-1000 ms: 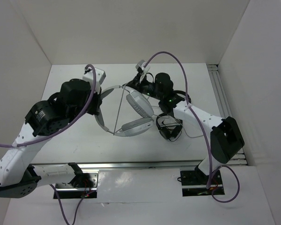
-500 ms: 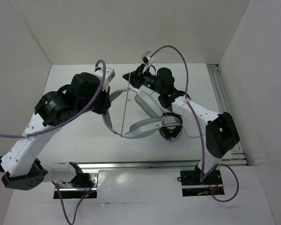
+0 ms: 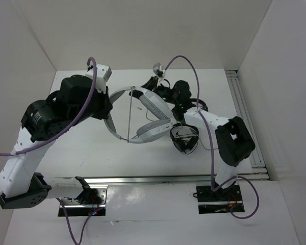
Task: Wrap the headphones
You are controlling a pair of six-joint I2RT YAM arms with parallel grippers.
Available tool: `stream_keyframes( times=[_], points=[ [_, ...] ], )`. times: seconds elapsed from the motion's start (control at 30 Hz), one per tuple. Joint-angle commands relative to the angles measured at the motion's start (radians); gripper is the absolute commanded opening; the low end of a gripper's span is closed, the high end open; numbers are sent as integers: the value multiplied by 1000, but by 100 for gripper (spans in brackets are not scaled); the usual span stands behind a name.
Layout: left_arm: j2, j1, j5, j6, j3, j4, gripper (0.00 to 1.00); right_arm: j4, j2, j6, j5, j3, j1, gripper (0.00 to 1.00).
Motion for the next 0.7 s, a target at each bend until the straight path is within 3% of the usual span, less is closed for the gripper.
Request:
stream_keyframes(
  times=[0.0,0.1,0.13,0.23,0.37,0.5,0.53,0.67],
  points=[
    [-48,-25,99,-73,150,275,0,152,187,168,-71,-86,18,0],
    [-7,1,7,-73,207,312,0,431,285,337,-152,-99,76,5],
    [43,14,-50,-73,268,312,0,598,306,388,-167,-109,89,11],
    [155,128,-63,-73,371,301,0,869,369,564,-210,-138,135,14],
    [245,344,103,-106,396,320,0,1028,344,630,-197,-259,170,16],
    [324,540,215,-134,387,373,0,1031,244,574,-158,-413,179,12],
    [360,560,226,-134,376,384,0,998,178,546,-158,-434,190,6],
    [452,650,235,-143,376,397,0,704,-68,323,-109,-533,251,0]
  ],
)
